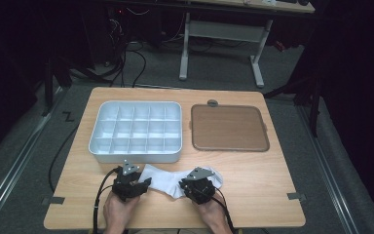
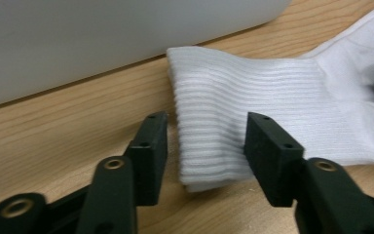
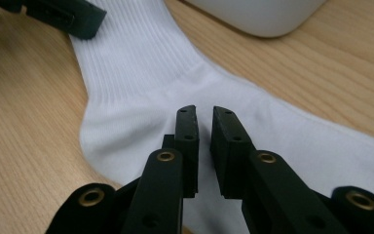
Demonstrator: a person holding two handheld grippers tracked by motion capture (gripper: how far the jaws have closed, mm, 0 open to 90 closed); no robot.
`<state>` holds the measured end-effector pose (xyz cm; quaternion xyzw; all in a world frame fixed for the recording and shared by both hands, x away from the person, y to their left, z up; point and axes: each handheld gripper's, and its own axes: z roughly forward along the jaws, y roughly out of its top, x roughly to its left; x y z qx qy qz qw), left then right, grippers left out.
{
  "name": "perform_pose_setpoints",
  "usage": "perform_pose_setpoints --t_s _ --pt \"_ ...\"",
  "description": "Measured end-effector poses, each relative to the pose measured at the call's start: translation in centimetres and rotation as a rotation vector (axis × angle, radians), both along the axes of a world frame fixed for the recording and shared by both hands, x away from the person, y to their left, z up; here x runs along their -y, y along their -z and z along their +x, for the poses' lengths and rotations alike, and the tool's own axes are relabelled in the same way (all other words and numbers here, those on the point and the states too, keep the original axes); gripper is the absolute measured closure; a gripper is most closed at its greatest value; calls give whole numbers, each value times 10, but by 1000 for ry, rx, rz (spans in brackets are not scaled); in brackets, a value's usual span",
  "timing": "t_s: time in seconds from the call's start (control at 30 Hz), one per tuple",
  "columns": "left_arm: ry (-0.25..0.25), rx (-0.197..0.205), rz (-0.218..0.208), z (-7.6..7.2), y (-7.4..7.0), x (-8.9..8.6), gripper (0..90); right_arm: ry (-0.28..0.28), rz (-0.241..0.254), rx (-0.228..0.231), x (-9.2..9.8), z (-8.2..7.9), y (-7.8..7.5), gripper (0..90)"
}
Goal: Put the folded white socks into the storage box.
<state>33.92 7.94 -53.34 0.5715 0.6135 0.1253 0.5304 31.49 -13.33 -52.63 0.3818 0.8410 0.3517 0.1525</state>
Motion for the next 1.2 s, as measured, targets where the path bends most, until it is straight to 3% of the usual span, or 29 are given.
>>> perform_pose_setpoints --t_s 0.1,0.23,0.3,0.37,0.63,0.83,1.2 --pt "10 4 6 0 0 2 625 0 -8 9 1 -1 0 817" --pt "38 -34 -23 1 -2 -1 737 2 -8 20 -1 -1 2 810" --pt "45 -57 -39 3 -3 -2 761 2 -18 25 -2 -3 2 803" --pt "57 -51 -39 3 -4 -3 776 -5 -24 28 -2 -4 2 801" --pt "65 -54 -118 1 -14 -11 791 -1 -31 28 -3 -5 2 804" --pt "100 -37 -116 1 -24 -14 792 -5 -12 20 -3 -5 2 807" --pt "126 -7 -156 -2 -47 -21 797 -22 -10 17 -13 -6 2 810"
